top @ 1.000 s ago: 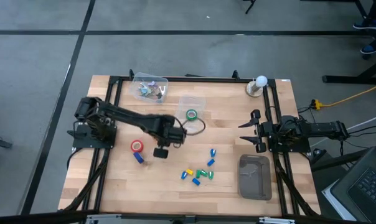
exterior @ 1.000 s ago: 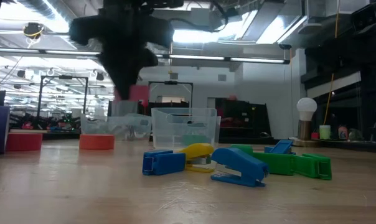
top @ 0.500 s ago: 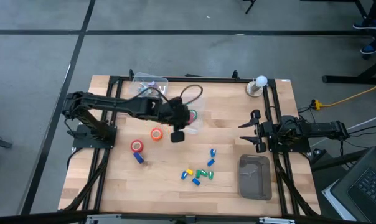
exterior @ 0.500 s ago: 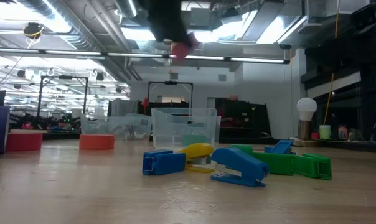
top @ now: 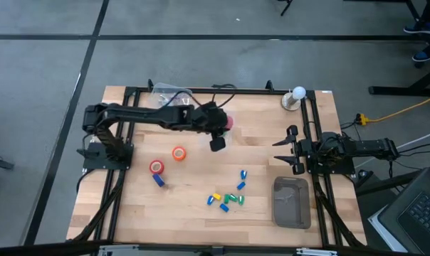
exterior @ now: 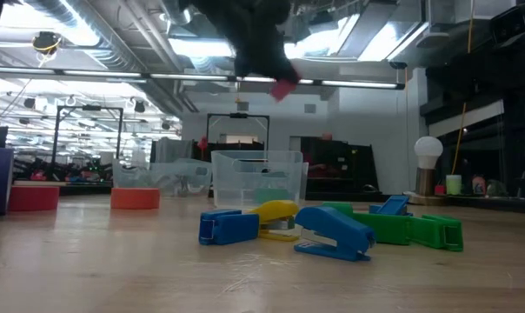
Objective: Pick and place Stapler, Stapler remover, tape
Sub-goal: Put the pink tape into the bottom transparent bin
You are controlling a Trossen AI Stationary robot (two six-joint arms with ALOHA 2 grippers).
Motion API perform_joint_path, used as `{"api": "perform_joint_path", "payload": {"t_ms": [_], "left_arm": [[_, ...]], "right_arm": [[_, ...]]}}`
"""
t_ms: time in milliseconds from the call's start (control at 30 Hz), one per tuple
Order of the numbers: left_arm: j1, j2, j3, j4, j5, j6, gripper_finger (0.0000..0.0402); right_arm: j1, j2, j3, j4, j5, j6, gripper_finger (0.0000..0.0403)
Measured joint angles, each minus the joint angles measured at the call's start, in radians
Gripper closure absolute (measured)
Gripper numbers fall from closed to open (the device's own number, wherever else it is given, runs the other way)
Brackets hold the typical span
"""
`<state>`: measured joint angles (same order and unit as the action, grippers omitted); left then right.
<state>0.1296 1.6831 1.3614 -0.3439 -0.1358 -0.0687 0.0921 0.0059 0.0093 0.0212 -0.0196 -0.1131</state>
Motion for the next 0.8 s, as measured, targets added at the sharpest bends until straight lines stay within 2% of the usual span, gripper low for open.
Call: {"api": "perform_joint_path", "payload": {"t_ms": [200,367,500,800], "left_arm": [[0.065,0.102,0.075,-0.124,0.096,-0.100,0.0355],[0.108,0.179,0.120,-0.191,0.118,-0.105,0.0355],[0.137,0.235,0.132,-0.199,0.179,-0.111,0.0355],[0.148,0.321,0.133,-0.218,0.184,-0.132,0.0355]], "right_arm": [[0.000,0.000,0.000,-0.001,0.000,0.000,0.0178],[0.000,0.000,0.000,0.000,0.000,0.000,0.0178],[0.000,0.000,0.000,0.000,0.000,0.000,0.0178],[0.000,0.000,0.000,-0.001,0.000,0.000,0.0178]]}}
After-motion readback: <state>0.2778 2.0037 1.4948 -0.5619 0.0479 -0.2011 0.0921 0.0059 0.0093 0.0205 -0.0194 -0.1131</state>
